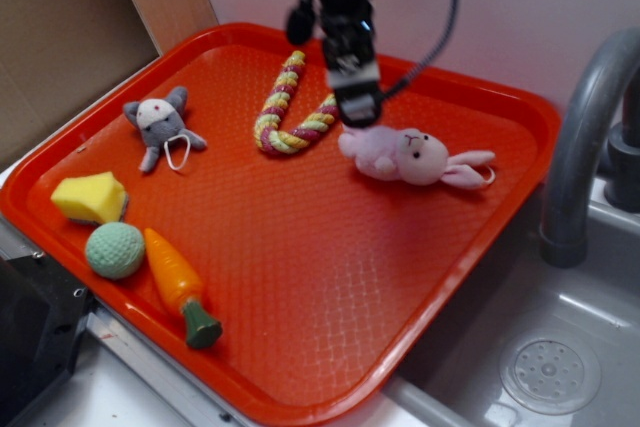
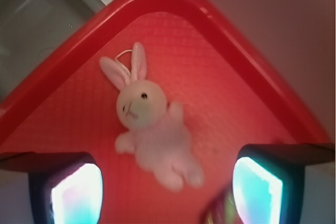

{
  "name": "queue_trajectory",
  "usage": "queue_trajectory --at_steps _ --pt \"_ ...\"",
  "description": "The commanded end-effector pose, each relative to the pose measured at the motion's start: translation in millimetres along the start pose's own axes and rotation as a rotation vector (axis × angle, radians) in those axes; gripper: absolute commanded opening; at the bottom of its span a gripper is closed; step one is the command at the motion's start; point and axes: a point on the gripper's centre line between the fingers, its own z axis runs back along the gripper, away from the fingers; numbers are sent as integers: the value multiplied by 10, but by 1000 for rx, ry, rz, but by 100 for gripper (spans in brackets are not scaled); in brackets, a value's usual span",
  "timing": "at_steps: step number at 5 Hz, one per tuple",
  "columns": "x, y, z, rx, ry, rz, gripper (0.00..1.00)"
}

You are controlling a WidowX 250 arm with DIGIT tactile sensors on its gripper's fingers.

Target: Grab the pink bunny.

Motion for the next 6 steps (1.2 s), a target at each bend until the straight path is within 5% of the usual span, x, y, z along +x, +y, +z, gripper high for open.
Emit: queue_trajectory --at_steps 1,2,3,4,6 --pt "108 -203 -353 -26 15 -90 100" --pt "77 -253 -615 -48 54 -98 100" --pt "27 -253 -806 -51 122 -99 0" --pt "-59 -219 -870 -91 138 67 0" --pt "-450 -24 -112 93 118 517 0"
